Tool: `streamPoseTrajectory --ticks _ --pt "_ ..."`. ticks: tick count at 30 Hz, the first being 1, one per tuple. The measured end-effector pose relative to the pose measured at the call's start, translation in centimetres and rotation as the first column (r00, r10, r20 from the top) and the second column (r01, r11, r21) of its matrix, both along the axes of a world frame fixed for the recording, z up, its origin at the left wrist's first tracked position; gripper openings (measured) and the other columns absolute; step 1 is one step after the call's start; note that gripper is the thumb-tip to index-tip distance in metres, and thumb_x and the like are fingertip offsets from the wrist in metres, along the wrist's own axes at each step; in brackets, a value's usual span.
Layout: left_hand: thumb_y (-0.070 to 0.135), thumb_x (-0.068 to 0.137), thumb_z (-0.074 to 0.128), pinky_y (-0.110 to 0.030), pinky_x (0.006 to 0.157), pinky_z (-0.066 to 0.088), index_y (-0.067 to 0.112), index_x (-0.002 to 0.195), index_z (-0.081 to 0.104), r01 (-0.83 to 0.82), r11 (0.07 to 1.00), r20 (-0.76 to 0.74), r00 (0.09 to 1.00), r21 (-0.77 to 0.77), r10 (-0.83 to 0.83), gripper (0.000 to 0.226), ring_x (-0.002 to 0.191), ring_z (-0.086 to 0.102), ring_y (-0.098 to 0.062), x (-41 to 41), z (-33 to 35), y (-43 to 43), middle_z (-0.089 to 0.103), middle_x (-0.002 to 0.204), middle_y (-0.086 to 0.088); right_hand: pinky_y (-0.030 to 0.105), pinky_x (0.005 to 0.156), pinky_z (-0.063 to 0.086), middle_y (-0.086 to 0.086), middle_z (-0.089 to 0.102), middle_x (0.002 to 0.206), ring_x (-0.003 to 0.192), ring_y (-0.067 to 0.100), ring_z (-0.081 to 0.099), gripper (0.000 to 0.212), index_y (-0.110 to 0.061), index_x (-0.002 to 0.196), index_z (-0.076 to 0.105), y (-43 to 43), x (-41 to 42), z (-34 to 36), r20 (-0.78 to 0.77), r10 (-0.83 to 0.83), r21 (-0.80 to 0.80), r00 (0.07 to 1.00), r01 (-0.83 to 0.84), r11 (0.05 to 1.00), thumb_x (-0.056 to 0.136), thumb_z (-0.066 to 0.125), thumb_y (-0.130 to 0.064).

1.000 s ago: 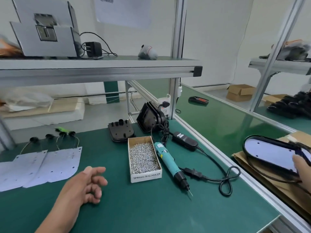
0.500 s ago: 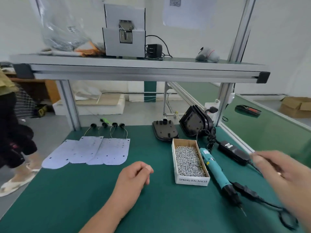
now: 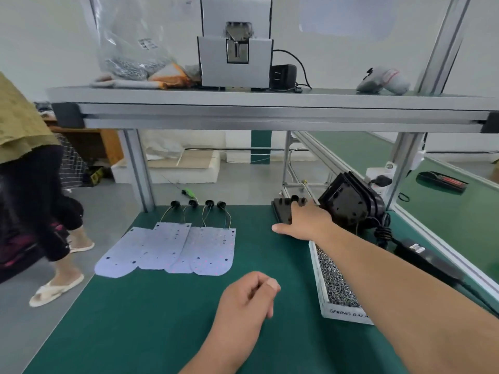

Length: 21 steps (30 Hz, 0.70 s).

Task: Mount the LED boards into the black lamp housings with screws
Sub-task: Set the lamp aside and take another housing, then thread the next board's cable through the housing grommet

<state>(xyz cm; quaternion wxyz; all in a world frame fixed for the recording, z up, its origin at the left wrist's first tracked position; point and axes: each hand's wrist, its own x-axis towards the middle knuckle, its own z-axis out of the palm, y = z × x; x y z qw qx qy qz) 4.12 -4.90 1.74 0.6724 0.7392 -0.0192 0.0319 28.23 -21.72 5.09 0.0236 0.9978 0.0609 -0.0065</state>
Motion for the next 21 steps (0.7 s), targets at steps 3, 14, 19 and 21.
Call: streamPoseTrajectory --ticks 3,14,19,21 --pt "0.057 0.080 0.058 -0.022 0.054 0.034 0.011 0.088 0.066 -0.008 1.000 0.001 1.000 -0.026 0.008 0.047 0.055 0.038 -0.012 0.2 -0.1 0.2 0.060 0.066 0.001 0.038 0.071 0.049 0.027 0.048 0.149 0.117 0.037 0.063 0.101 -0.011 0.156 0.038 0.0 0.7 -0.9 -0.035 0.006 -0.075 0.999 -0.009 0.997 0.087 0.047 -0.085" --pt "0.049 0.101 0.058 -0.019 0.070 0.056 0.045 0.128 0.060 -0.206 0.962 -0.028 0.978 -0.181 0.204 0.028 0.090 0.072 -0.009 0.6 -0.3 0.2 0.072 0.113 0.007 0.046 0.082 0.063 0.002 0.081 0.106 0.094 0.026 0.079 0.038 -0.037 0.105 0.080 -1.0 -16.7 3.9 -0.128 0.068 0.990 0.989 0.132 -0.051 0.083 0.062 -0.062" --pt "0.039 0.112 0.049 -0.024 0.086 0.061 0.047 0.152 0.036 -0.180 0.954 -0.075 0.983 -0.241 0.166 0.043 0.113 0.073 -0.010 1.2 -0.4 0.4 0.064 0.130 0.015 0.061 0.079 0.061 0.025 0.073 0.126 0.109 0.053 0.071 0.056 -0.016 0.124 0.077 -2.4 -24.5 -0.7 -0.498 0.299 0.713 0.814 0.581 -0.393 0.096 0.047 -0.054" --pt "0.041 0.107 0.059 -0.024 0.098 0.057 0.041 0.151 0.047 -0.186 0.974 -0.074 0.981 -0.130 0.177 0.045 0.113 0.070 -0.003 1.3 -0.7 0.6 0.069 0.114 0.028 0.055 0.079 0.064 0.023 0.073 0.127 0.110 0.047 0.073 0.058 -0.017 0.124 0.078 -2.8 -25.5 -1.8 -0.519 0.344 0.692 0.783 0.621 -0.368 0.094 0.041 -0.051"
